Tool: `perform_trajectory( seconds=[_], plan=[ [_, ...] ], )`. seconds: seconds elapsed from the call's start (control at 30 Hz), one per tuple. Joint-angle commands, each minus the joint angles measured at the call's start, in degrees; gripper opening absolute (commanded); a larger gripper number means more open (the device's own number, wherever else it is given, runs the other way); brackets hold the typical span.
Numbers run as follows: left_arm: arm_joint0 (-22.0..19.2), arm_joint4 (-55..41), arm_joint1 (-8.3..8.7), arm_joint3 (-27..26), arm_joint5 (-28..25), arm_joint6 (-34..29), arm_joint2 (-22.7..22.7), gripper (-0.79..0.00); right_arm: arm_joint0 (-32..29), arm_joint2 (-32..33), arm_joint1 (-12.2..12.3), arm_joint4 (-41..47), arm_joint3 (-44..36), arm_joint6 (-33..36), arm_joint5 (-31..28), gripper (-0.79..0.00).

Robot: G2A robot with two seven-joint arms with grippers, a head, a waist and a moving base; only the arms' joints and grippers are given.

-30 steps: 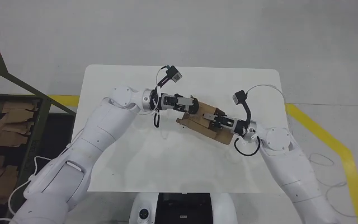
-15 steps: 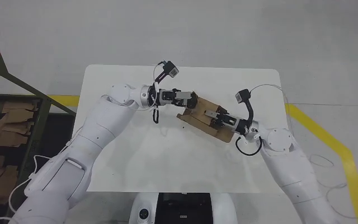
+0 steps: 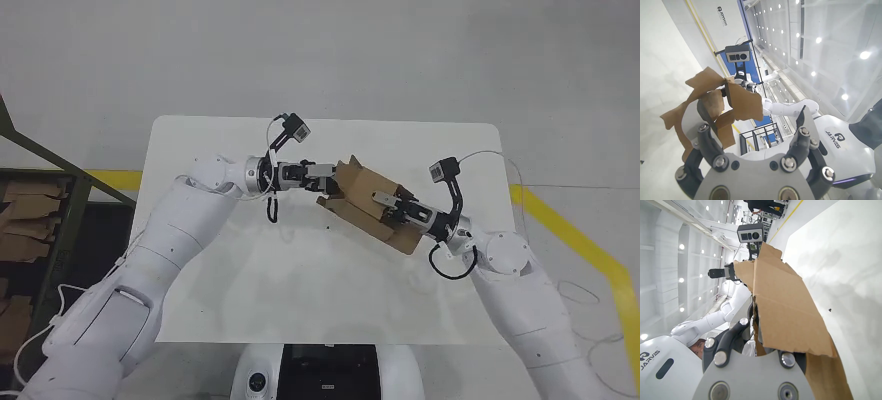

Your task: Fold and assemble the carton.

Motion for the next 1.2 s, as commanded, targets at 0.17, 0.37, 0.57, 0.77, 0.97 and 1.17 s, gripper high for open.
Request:
perform_trajectory(
  seconds=[0.17,0.37,0.57,0.77,0.97,1.17],
  plan=[
    [0.09,-2.07,-0.25,-0.15,1.25,-1.24,-0.38,0.000,0.67,-0.03,-0.25,-0.76,1.13,-3.42,0.41,-0.785],
    [0.94,-3.47,-0.32,-0.87,2.46,-2.44,-0.92,0.000,1.39,-0.29,-0.57,-1.13,2.33,-6.28,0.51,-0.785],
    [1.58,-4.57,-0.91,-0.86,3.34,-3.33,-0.43,0.000,1.91,-0.65,-0.92,-1.03,2.63,-8.47,0.24,-0.785],
    [1.14,-4.76,-1.76,-0.14,4.00,-3.99,0.41,0.000,2.02,-0.69,-1.16,-0.69,2.40,-9.79,-0.02,-0.785],
    [0.50,-4.75,-2.48,1.03,4.04,-4.03,0.65,0.000,1.68,-0.57,-1.26,0.01,1.79,-9.47,-0.15,-0.785],
    [0.05,-4.40,-3.09,2.78,3.68,-3.66,0.68,0.000,1.18,-0.38,-1.22,0.44,1.24,-7.81,0.22,-0.785]
  ],
)
